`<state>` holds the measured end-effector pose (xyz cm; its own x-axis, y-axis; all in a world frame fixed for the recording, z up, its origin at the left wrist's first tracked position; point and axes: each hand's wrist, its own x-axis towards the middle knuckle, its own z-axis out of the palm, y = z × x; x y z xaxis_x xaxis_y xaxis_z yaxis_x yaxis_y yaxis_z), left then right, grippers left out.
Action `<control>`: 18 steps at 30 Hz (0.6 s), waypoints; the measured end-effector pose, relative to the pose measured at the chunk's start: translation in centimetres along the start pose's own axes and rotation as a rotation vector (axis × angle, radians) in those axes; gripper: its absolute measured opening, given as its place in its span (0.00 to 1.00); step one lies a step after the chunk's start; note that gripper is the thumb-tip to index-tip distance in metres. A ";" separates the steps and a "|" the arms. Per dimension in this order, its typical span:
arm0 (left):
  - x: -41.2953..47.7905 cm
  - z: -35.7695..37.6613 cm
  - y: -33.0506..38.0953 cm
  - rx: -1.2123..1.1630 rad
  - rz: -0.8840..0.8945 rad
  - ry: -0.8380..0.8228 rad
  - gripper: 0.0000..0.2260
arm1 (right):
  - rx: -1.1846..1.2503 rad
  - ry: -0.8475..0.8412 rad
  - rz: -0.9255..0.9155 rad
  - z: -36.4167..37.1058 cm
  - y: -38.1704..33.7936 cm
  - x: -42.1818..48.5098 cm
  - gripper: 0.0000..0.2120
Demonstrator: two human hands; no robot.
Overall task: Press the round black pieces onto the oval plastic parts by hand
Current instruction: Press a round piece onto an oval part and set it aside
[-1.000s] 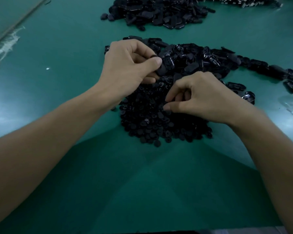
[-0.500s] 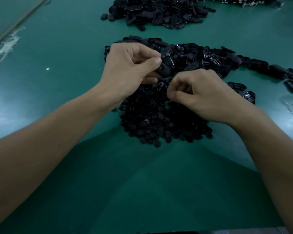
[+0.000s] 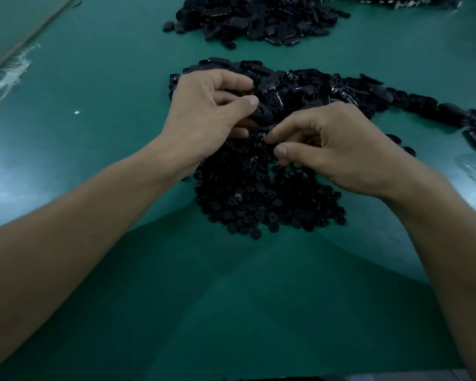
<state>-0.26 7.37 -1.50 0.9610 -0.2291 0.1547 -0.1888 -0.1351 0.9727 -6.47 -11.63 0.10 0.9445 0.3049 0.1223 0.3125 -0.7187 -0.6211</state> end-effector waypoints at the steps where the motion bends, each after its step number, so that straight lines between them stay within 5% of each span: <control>1: 0.0 0.0 0.0 0.001 -0.001 -0.002 0.06 | 0.017 -0.002 -0.002 -0.1 0.0 0.0 0.07; 9: -0.2 0.1 0.1 -0.043 -0.026 -0.012 0.02 | 0.068 -0.102 0.013 -0.4 0.0 -0.2 0.08; 18: -0.2 0.3 0.0 -0.078 -0.058 -0.030 0.05 | 0.183 0.067 0.033 -0.3 0.5 0.0 0.07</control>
<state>-0.46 7.14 -1.56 0.9631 -0.2523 0.0934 -0.1154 -0.0737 0.9906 -6.29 -12.16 0.07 0.9604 0.2365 0.1476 0.2638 -0.5999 -0.7553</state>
